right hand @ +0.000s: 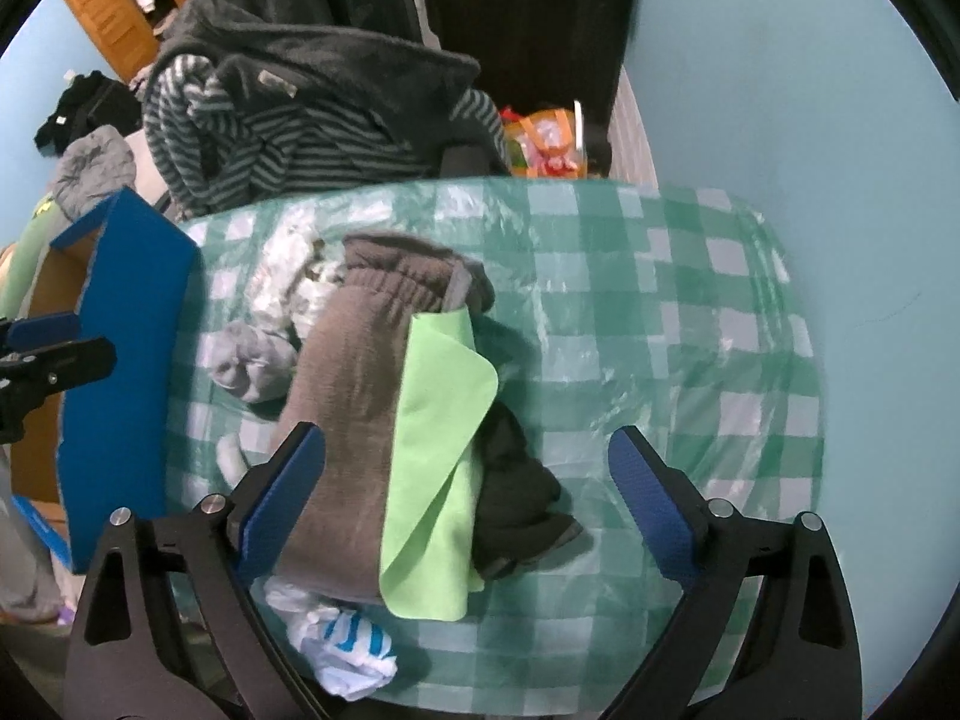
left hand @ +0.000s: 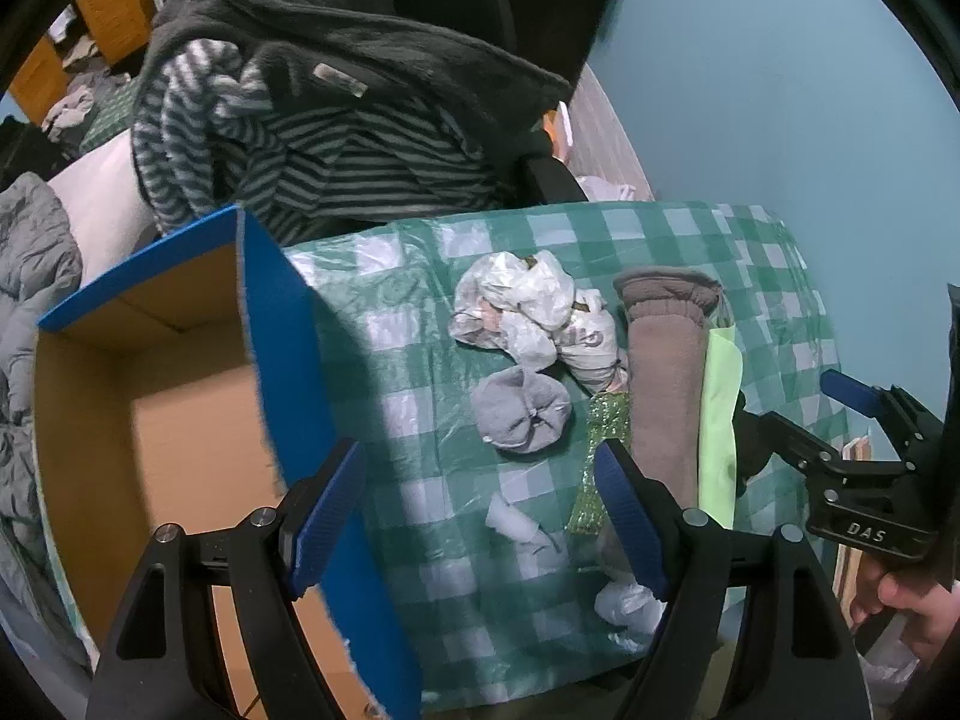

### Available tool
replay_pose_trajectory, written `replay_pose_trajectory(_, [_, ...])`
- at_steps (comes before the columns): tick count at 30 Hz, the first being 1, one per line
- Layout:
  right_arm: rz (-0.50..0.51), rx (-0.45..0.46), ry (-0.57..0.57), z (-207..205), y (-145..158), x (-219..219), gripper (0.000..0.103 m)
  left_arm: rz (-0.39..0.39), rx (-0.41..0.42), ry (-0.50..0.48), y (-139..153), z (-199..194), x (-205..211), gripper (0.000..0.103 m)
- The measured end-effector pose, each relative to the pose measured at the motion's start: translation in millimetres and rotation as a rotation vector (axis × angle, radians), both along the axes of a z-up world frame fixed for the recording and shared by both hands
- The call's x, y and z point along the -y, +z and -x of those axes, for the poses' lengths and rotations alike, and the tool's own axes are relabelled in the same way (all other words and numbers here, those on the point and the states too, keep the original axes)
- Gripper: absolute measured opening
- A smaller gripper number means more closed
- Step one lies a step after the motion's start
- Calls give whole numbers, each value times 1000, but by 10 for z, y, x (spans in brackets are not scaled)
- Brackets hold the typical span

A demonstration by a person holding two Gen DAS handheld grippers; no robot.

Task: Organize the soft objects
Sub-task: 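Move both tools toward the lime-green cloth and grey sock on the table, then grasp the lime-green cloth with the right tool while the left tool grasps the grey sock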

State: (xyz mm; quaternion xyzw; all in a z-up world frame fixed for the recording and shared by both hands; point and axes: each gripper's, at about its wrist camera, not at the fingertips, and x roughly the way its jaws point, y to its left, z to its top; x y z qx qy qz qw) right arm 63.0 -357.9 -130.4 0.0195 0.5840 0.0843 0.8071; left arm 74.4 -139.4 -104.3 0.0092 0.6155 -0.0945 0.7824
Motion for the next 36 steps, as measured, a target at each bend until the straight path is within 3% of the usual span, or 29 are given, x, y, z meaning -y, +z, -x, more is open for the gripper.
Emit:
replay_pose_trajectory(18, [67,-69,37,-174,-414,-122,76,-42,-75,-17,-499,-165,92,80])
replay_pose_trajectory(21, [75,-75,35,-172,-421,-117,65,-76,-71,-17,-529,-175,118,80])
replay_pose_trajectory(26, [1,-97,-8,-175,-445,-38,30,-71,-73,-34,-519,-179,155,80])
replay_pose_trajectory(30, [-24,-93,-42,-154,-415,53,25,-49,-77,-30,-509,-180,175,80])
replay_pose_trajectory(32, [-37,-87,-55,-133,-386,121,18,-51,-84,-27,-546,-191,193,80])
replay_pose_trajectory(36, [-53,-88,-72,-109,-382,214,17,-42,-102,-27,-617,-177,218,80])
